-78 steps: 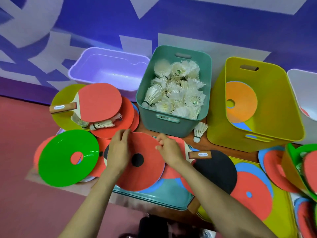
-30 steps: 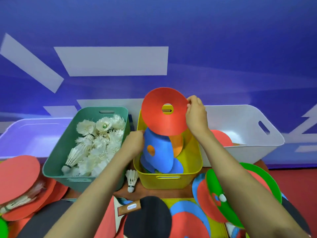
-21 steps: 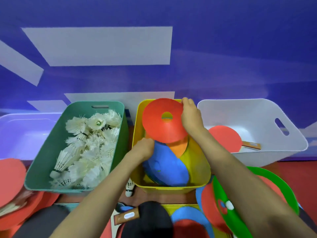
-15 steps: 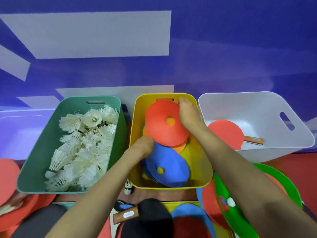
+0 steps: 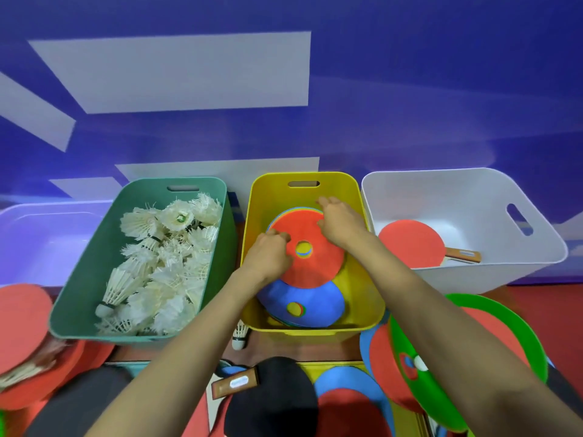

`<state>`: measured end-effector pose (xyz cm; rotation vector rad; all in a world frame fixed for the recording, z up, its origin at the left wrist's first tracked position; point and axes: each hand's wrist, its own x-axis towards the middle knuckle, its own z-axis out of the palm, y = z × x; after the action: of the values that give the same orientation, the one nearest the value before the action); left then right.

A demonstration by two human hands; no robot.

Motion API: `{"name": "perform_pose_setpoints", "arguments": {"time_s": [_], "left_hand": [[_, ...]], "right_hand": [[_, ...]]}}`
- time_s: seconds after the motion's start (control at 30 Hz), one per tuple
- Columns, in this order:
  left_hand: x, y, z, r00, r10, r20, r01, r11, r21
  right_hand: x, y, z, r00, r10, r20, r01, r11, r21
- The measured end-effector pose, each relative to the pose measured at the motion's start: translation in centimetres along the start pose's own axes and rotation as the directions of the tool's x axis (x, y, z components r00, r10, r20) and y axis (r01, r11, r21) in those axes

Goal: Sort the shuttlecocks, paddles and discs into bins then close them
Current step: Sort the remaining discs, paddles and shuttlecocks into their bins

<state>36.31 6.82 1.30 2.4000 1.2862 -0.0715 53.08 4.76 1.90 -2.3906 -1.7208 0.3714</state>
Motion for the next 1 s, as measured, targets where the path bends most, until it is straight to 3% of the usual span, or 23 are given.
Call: {"name": "perform_pose_setpoints", "arguments": {"time_s": [0.27, 0.43, 0.57, 0.77, 1.0], "left_hand": [[-5.5, 3.4, -0.5, 0.973, 0.044, -0.228, -0.071, 0.991, -0.110], [-8.7, 8.0, 1.1, 0.885, 0.148, -0.441, -0.265, 0.940, -0.216], [-10.6, 12.0, 3.5, 0.822, 0.227, -0.522, -0.383, 0.899, -0.211], [-13.3, 16.1, 8.8, 0.813, 0.305, -0.496, -0.470, 0.847, -0.249], [-14.6, 18.3, 14.5, 0.921, 0.228, -0.317, -0.307, 0.924, -0.227]], "right_hand": [[-9.9, 1.4, -3.3, 0.964, -0.146, -0.221, 0.187, 0.966, 0.178], [-16.4, 4.2, -4.2, 0.915, -0.136, -0.381, 0.247, 0.933, 0.260], [-21.0, 8.0, -4.0, 0.887, -0.113, -0.447, 0.249, 0.934, 0.257], [-25.7, 13.8, -2.4, 0.924, -0.024, -0.381, 0.145, 0.946, 0.291], [-27.1, 19.3, 0.1, 0.962, 0.138, -0.234, -0.110, 0.986, 0.128]]}}
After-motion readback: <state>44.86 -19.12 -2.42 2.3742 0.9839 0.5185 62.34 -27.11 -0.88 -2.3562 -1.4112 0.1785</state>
